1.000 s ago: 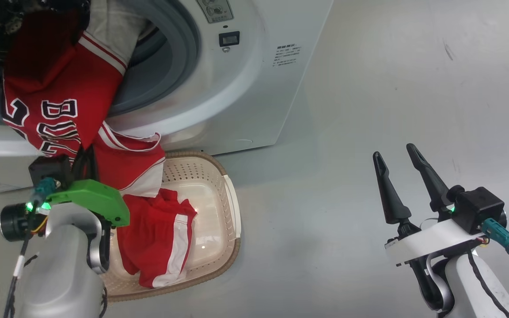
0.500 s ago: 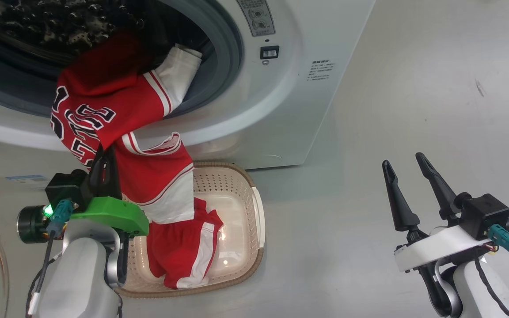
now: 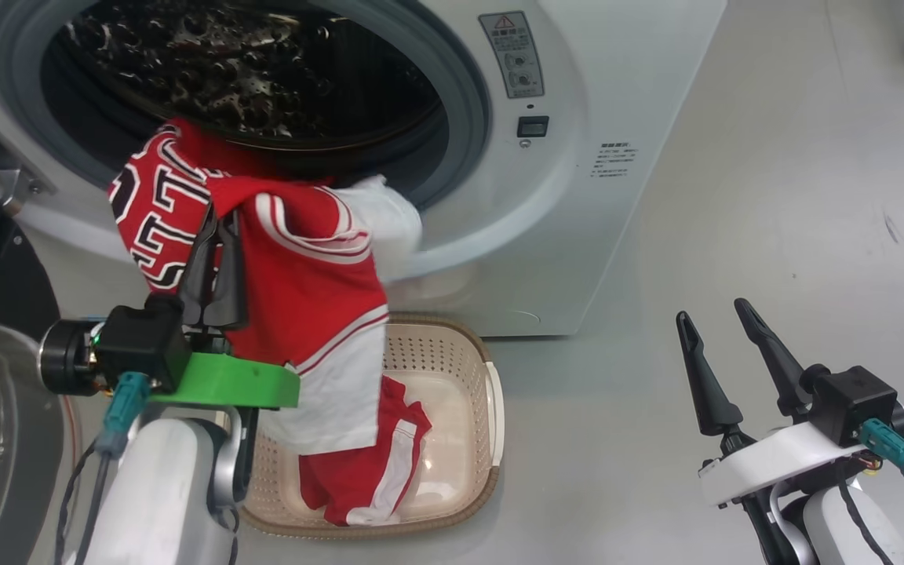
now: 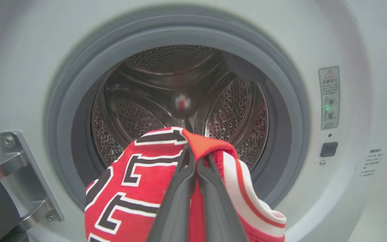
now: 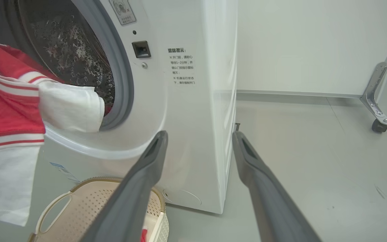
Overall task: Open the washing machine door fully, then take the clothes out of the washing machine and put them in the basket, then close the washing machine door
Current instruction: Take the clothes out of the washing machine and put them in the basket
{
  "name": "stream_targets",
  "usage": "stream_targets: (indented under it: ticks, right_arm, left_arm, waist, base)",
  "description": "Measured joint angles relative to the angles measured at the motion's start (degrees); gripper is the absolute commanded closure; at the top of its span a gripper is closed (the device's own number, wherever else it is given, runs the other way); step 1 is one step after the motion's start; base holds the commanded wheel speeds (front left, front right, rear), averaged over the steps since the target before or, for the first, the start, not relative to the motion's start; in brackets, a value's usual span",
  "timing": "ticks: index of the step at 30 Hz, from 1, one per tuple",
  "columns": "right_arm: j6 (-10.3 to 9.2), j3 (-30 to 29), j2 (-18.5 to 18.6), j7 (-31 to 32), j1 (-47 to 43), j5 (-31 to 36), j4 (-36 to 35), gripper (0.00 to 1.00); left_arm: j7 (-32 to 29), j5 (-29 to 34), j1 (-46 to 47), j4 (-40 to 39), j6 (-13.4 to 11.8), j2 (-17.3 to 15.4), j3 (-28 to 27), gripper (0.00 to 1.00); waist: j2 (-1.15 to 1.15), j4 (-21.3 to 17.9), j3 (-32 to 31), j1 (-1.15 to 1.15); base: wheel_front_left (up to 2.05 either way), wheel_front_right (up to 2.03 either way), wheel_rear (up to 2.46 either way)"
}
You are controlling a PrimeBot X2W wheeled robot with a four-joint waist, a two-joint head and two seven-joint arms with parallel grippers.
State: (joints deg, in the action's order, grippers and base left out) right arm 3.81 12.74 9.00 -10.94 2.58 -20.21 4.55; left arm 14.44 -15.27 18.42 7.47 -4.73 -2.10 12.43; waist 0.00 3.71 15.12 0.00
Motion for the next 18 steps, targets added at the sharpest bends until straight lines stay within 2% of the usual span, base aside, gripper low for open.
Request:
stream_targets:
  ticks: [7, 11, 18]
  right_arm:
    - [0.0, 0.9, -0.1, 0.6, -0.6, 0.0, -0.8, 0.0]
    - [0.0, 1.1, -0.1, 1.1, -0.6, 0.0, -1.3, 0.0]
    - [0.0, 1.8, -0.2, 1.8, -0.6, 0.0, -2.6, 0.0]
  left_arm:
    - [0.0, 0.7, -4.4, -5.9, 0.0, 0.0, 2.9, 1.0]
    - [0.0, 0.7, -8.5, -5.2, 0.0, 0.0, 5.1, 1.0]
    - [-1.4, -1.0, -13.5, -2.1, 0.0, -0.2, 5.7, 1.0]
  waist:
    - [0.0, 1.6, -1.1, 0.0]
    - [0.0, 1.7, -1.1, 0.0]
    - [0.0, 0.9, 0.3, 0.0]
  base:
    - [0.0, 0.0, 0.0]
    - [0.0, 0.0, 0.0]
    - [0.0, 0.0, 0.0]
